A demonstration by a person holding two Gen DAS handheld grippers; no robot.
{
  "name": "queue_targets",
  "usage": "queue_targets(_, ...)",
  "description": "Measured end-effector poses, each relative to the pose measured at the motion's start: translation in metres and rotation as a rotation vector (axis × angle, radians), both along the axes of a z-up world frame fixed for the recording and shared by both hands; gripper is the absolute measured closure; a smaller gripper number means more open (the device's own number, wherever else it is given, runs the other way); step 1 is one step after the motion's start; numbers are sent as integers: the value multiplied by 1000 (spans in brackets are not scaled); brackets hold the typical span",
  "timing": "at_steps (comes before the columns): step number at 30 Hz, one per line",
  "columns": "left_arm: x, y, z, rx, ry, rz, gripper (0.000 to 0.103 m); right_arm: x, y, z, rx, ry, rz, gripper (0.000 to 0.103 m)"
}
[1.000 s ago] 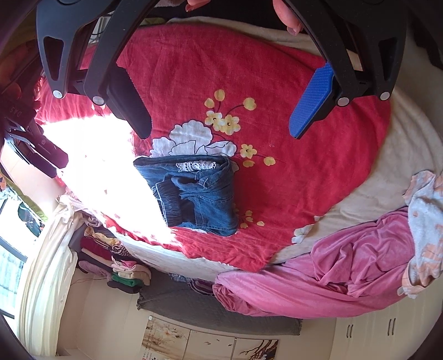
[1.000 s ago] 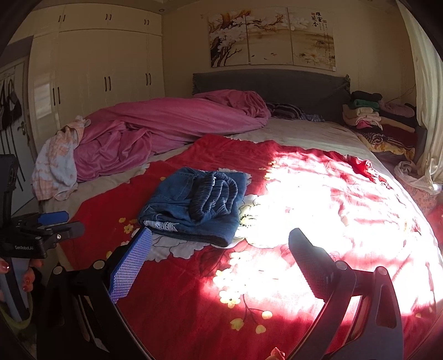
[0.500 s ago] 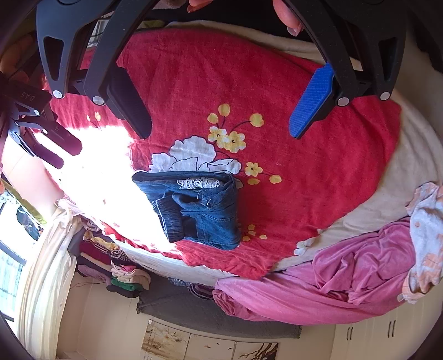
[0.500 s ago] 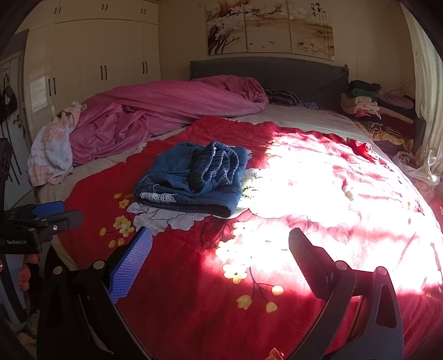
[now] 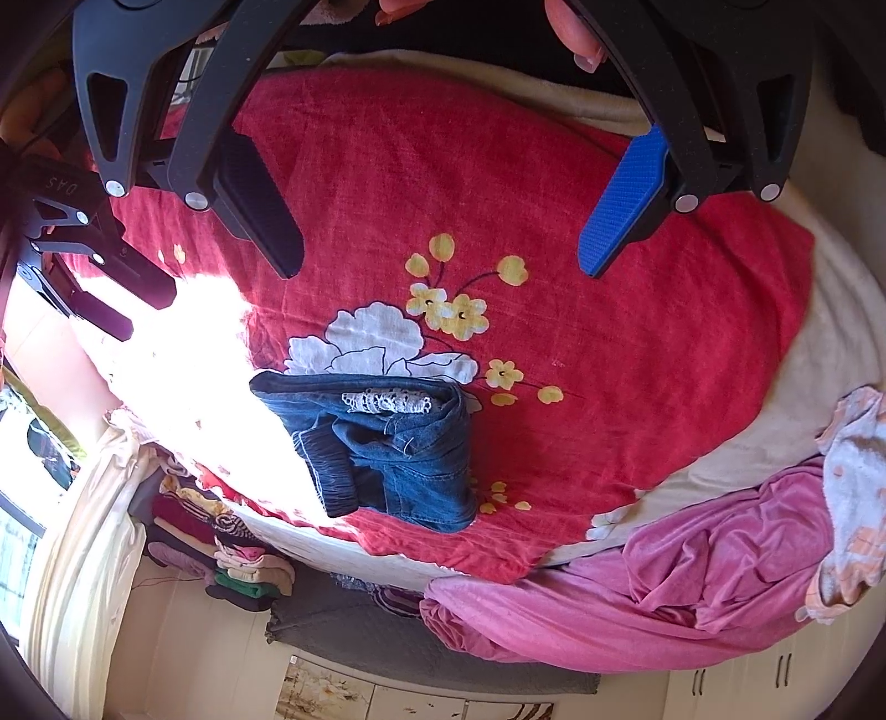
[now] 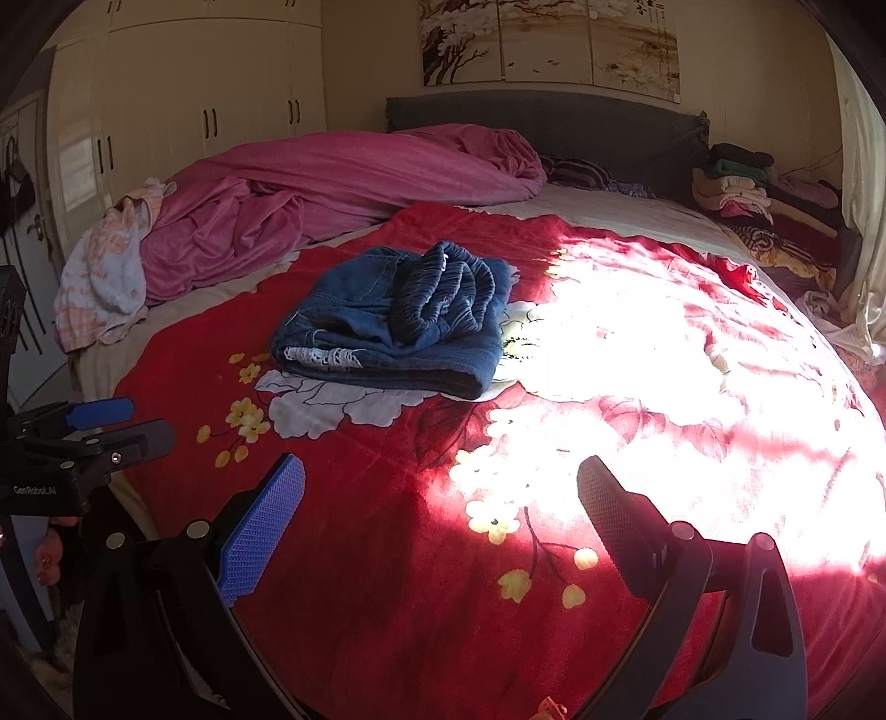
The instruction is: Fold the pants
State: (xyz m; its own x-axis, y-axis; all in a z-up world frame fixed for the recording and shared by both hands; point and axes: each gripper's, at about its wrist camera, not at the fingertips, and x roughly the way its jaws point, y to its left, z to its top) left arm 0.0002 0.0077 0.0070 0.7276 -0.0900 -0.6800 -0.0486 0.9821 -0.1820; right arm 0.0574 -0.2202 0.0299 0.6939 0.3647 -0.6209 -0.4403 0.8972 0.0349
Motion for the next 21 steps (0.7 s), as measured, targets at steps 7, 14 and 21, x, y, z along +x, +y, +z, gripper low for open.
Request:
queue_targets(7, -1, 0, 0, 3, -1, 4, 10, 1, -2, 1, 4, 4, -6, 5)
queue_targets(14, -1, -1, -1, 6, 4, 2, 10, 0, -3, 0, 2, 9, -9, 5)
queue_targets(21, -1, -2, -1, 15, 10, 8, 10, 1, -3, 0, 0, 10, -10, 5)
